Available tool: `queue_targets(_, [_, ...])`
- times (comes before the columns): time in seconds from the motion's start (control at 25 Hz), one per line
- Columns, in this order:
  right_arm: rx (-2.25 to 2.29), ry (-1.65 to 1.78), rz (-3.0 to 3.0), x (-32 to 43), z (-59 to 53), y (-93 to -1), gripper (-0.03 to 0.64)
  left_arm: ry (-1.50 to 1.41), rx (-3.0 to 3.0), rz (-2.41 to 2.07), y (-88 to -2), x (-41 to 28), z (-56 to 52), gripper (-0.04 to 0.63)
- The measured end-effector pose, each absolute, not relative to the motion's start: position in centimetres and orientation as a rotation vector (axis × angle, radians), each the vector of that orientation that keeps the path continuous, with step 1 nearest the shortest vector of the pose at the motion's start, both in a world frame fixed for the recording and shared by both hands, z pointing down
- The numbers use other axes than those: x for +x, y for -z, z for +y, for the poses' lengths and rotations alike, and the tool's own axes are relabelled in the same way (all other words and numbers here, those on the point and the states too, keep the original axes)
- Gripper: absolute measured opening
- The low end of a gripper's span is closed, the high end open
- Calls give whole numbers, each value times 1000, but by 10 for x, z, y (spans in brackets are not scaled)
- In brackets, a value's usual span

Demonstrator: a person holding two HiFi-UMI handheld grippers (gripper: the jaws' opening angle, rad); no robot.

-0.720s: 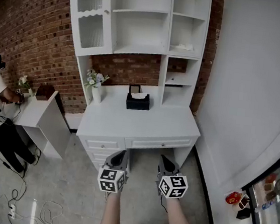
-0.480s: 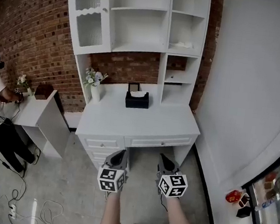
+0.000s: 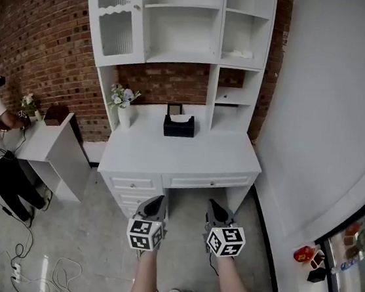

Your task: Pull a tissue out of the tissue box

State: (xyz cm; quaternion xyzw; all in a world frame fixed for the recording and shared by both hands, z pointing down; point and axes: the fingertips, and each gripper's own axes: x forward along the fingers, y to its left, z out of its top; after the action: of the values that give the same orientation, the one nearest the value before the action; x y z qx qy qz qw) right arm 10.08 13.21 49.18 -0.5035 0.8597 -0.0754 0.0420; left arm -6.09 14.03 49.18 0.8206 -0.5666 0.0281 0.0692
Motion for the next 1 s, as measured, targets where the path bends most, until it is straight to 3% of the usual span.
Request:
queue_targets(0.4, [-1547,296,2635,100,137,-507,0,-6,2491,-1663,-500,-59,150,8])
queue_targets(0.64, [-1566,337,2625,103,140,-516,-1,6,2484,-1633,-512,-60,157,147])
queue_targets(1.0, [-1626,369,2593,106,144,-529,0,5,2496,-1613,-521,-68,162,201])
